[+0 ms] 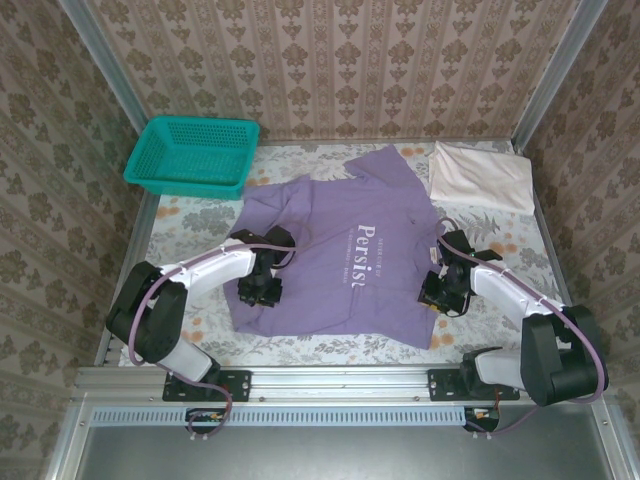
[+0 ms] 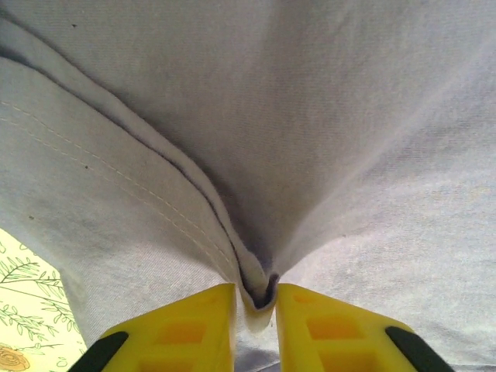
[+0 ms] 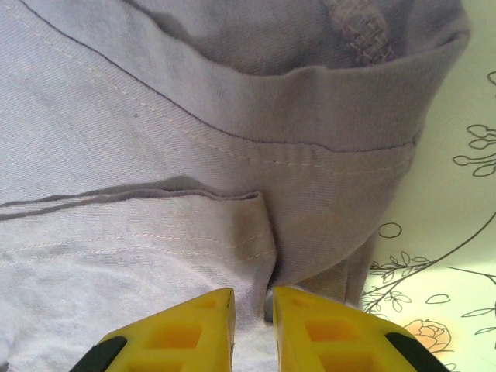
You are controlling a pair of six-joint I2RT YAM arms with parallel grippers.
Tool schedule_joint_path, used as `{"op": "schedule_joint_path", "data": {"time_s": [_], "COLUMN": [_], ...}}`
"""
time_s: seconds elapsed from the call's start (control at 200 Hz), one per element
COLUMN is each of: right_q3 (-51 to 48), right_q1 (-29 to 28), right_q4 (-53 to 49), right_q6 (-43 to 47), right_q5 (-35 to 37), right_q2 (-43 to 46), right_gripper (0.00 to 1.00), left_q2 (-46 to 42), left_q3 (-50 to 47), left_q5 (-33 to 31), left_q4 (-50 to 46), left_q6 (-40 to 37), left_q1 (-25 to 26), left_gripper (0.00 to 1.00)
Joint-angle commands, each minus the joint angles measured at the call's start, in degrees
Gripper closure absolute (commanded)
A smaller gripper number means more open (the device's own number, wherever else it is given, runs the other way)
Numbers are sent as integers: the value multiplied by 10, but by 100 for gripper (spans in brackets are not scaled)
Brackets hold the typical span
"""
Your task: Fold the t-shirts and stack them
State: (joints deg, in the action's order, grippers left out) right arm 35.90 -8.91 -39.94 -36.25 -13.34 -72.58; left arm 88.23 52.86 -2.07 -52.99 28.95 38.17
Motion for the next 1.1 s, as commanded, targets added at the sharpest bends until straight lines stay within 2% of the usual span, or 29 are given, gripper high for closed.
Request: {"op": "schedule_joint_path", "data": {"time_s": [0.0, 0.1, 0.195, 0.475, 0.635, 0.71, 0.895, 1.095], "right_q3": [7, 6, 5, 2, 2, 1, -5, 9], "right_q1": [-5, -6, -5, -7, -7, -6, -7, -7], "right_q4": [-15, -15, -11, -14, -15, -4, 38, 58], "right_q6": [-6, -7, -8, -9, -9, -8, -12, 0], "right_q5": [-8, -10, -11, -14, -21, -29, -65, -63], "right_q2": [9, 9, 9, 16, 23, 40, 111, 189], "right_gripper": [78, 78, 82, 89, 100, 100, 100, 100], "left_q2": [-3, -3, -4, -30, -59, -81, -163, -289], "left_q3": [-9, -11, -11, -3, -8, -13, -26, -57], "left_q5": [12, 15, 13, -23, -49, -66, -115, -155], "left_q4": [2, 4, 4, -18, -25, -27, -39, -57], "left_q6": [9, 11, 10, 18, 39, 54, 96, 144], "left_q1": [-4, -4, -4, -4, -5, -6, -23, -76], "left_gripper": [80, 90, 100, 100, 100, 100, 100, 100]}}
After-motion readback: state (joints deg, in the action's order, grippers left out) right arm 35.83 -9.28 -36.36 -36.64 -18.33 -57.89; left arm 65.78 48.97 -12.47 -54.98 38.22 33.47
